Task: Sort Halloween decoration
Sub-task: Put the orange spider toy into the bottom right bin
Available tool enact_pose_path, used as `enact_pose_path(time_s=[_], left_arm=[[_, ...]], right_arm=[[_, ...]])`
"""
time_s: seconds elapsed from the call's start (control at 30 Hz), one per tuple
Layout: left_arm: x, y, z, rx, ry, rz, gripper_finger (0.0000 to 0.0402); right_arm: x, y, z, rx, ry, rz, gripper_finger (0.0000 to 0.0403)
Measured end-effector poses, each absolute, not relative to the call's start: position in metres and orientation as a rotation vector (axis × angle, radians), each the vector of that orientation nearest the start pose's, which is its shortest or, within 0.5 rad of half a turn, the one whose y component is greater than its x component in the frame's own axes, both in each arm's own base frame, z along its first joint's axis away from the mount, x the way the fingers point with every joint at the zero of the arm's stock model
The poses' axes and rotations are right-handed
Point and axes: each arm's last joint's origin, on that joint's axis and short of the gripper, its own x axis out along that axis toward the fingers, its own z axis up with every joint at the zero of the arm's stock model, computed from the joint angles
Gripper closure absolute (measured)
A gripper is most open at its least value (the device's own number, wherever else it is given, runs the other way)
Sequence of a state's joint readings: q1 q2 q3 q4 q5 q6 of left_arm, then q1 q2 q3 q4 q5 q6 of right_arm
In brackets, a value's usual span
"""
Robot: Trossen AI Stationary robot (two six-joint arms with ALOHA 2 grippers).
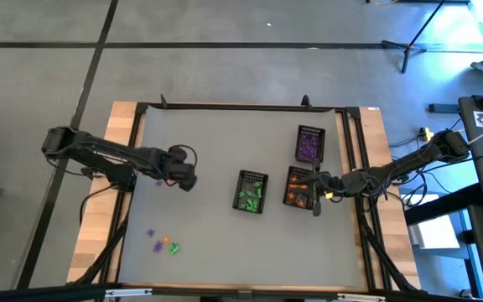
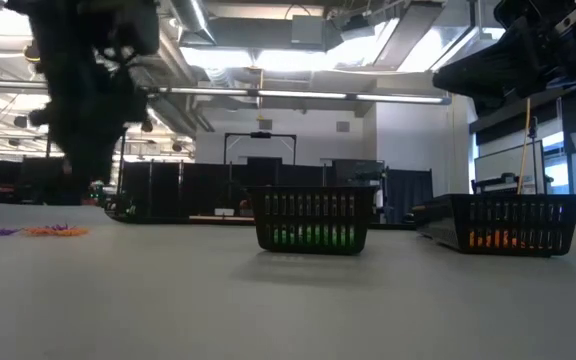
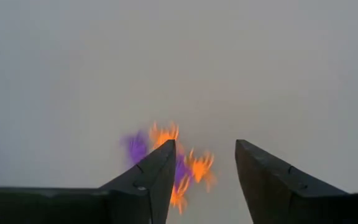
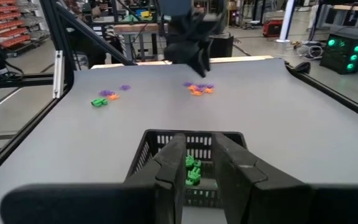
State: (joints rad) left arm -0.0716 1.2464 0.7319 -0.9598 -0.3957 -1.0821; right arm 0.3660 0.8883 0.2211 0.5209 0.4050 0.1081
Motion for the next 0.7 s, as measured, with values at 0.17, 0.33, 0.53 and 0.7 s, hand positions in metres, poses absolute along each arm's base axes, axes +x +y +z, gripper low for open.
enact_pose_path(time_s=[0.17,0.33,0.53,0.7], left_arm=[[0.174,-0.004,0.169,-0.624,1.196,1.01,0.0247],[0.161,-0.004,0.153,-0.702,1.255,1.062,0.0247],[0.156,-0.005,0.142,-0.767,1.249,1.077,0.0247],[0.155,-0.005,0.131,-0.797,1.198,1.046,0.0257]], right_arm=[[0.169,0.052,0.19,0.053,0.132,-0.051,0.0327],[0.169,0.052,0.19,0.053,0.131,-0.052,0.0327],[0.169,0.052,0.19,0.053,0.132,-0.052,0.0327],[0.169,0.052,0.19,0.053,0.131,-0.052,0.0327]])
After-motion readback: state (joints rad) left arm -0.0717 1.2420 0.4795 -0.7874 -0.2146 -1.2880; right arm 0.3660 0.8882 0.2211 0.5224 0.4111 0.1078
